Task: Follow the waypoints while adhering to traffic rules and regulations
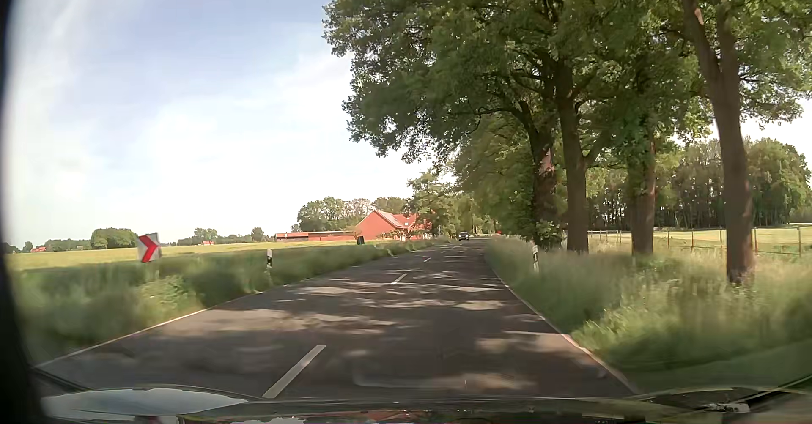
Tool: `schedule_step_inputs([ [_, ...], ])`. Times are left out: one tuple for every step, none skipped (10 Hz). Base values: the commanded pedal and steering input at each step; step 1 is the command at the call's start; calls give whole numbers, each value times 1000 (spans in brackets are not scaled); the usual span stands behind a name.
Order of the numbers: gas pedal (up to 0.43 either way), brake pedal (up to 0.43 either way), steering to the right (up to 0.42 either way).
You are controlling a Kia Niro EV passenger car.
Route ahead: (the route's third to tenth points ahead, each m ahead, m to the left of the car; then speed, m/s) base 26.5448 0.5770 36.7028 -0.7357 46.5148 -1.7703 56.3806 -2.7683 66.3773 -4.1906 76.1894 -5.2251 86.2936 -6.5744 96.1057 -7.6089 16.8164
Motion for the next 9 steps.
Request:
schedule_step_inputs([
  [220, 0, 15],
  [220, 0, 14],
  [220, 0, 11],
  [220, 0, 10],
  [220, 0, 9],
  [220, 0, 9],
  [220, 0, 9],
  [220, 0, 10],
  [209, 0, 10],
])
